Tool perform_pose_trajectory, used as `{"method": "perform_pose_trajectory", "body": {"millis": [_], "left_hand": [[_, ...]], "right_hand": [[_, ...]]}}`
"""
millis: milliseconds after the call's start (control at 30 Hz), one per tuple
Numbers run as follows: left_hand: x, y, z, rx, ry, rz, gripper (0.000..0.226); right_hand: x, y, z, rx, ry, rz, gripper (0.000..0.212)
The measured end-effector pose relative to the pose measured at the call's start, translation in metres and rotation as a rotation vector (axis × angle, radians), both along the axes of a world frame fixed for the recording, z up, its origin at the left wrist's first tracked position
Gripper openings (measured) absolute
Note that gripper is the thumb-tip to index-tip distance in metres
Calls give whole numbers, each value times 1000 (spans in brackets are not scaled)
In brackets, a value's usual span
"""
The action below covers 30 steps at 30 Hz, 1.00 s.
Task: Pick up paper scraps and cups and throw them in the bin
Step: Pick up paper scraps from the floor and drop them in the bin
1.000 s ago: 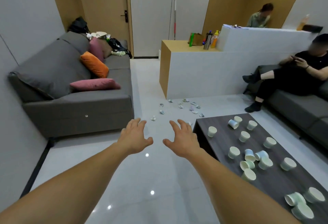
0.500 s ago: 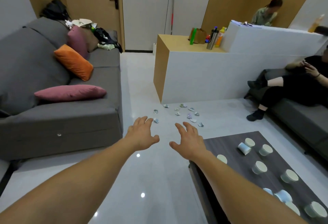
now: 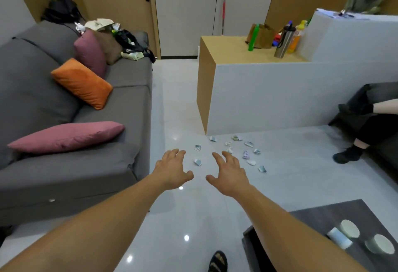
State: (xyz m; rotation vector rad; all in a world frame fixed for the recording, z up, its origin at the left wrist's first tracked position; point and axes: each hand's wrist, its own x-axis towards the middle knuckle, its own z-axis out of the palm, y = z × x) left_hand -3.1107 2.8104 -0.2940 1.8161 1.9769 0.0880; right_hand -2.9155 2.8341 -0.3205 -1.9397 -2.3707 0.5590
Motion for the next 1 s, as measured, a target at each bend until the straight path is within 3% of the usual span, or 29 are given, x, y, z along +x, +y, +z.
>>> {"method": "perform_pose_trajectory", "body": {"millis": [333, 600, 800, 1000], "left_hand": [[-4, 164, -16, -88, -26, 108, 82], [-51, 319, -85, -210, -96, 109, 82], [-89, 418, -170, -361, -135, 133, 80], [-112, 493, -316, -451, -188, 215, 80]], "right_hand": [[-1, 185, -13, -92, -8, 104, 82], [-42, 333, -71, -218, -79, 108, 81], [-73, 436, -153, -389, -138, 99, 81], [-107, 522, -312, -501, -127, 122, 82]]}}
